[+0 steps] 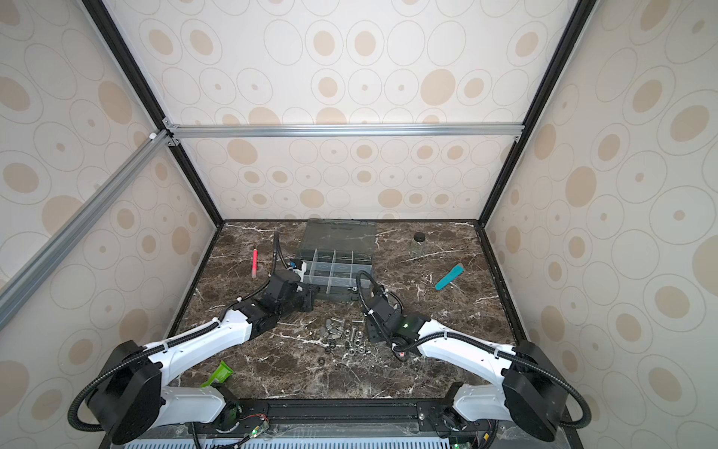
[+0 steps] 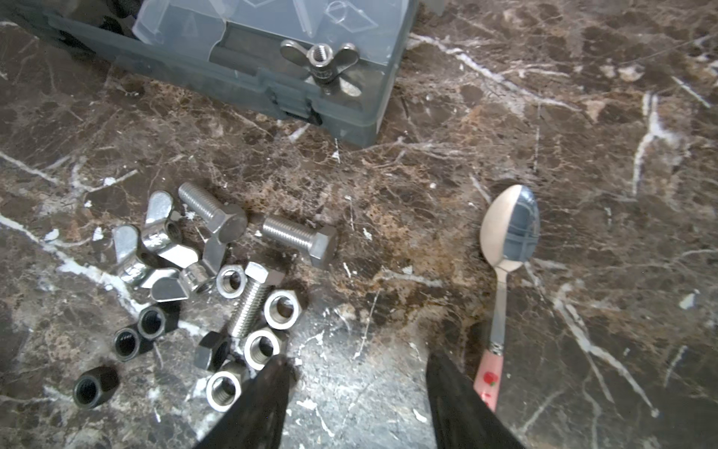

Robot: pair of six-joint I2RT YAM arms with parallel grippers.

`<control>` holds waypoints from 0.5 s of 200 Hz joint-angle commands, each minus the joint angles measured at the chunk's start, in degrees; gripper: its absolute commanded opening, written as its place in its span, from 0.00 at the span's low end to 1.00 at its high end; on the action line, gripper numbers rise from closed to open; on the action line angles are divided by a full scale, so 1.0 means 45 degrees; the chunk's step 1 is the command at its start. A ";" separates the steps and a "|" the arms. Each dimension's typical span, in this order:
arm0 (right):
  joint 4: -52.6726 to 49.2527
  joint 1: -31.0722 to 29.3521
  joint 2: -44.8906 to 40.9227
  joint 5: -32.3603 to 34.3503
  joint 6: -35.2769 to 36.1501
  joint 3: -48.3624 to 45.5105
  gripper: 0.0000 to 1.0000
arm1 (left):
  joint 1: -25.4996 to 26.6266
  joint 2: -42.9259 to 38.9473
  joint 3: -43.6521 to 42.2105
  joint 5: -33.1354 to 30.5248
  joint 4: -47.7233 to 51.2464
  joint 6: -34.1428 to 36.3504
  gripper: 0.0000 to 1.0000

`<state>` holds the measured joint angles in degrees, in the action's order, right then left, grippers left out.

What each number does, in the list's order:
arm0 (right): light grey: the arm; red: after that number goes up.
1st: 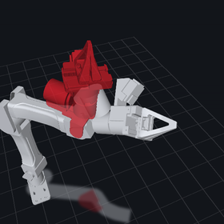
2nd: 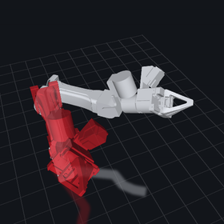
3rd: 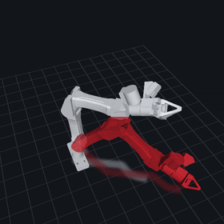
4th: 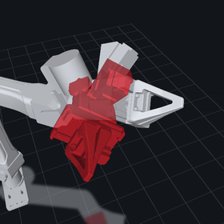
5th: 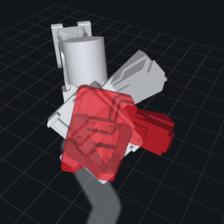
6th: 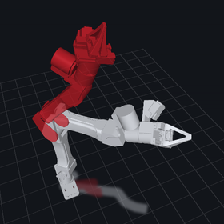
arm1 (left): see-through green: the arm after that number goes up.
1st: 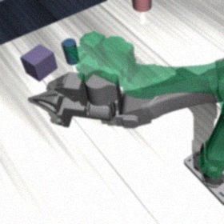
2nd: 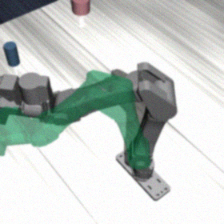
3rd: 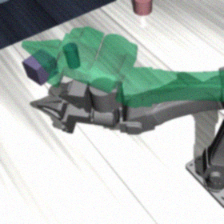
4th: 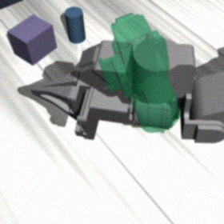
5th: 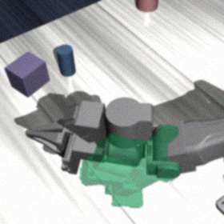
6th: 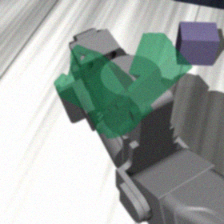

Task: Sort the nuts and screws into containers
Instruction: 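Grasp another silver wing nut with the right gripper while the left gripper withdraws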

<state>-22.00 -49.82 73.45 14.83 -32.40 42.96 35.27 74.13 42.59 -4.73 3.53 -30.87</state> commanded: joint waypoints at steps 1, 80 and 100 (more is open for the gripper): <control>0.0306 -0.0032 0.0524 -0.0665 0.0355 0.0432 0.60 | -0.0180 -0.0574 -0.0246 -0.0543 -0.0118 -0.0375 0.32; 0.0374 -0.0490 0.2828 -0.1855 0.1373 0.2157 0.60 | -0.0342 -0.1770 -0.1409 -0.0769 -0.0287 -0.0953 0.32; 0.0435 -0.0610 0.3328 -0.2134 0.1563 0.2549 0.60 | -0.0376 -0.2100 -0.1640 -0.0815 -0.0310 -0.1194 0.33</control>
<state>-20.23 -51.68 86.00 7.49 -27.51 51.92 34.06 67.05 35.99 -6.94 2.81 -33.87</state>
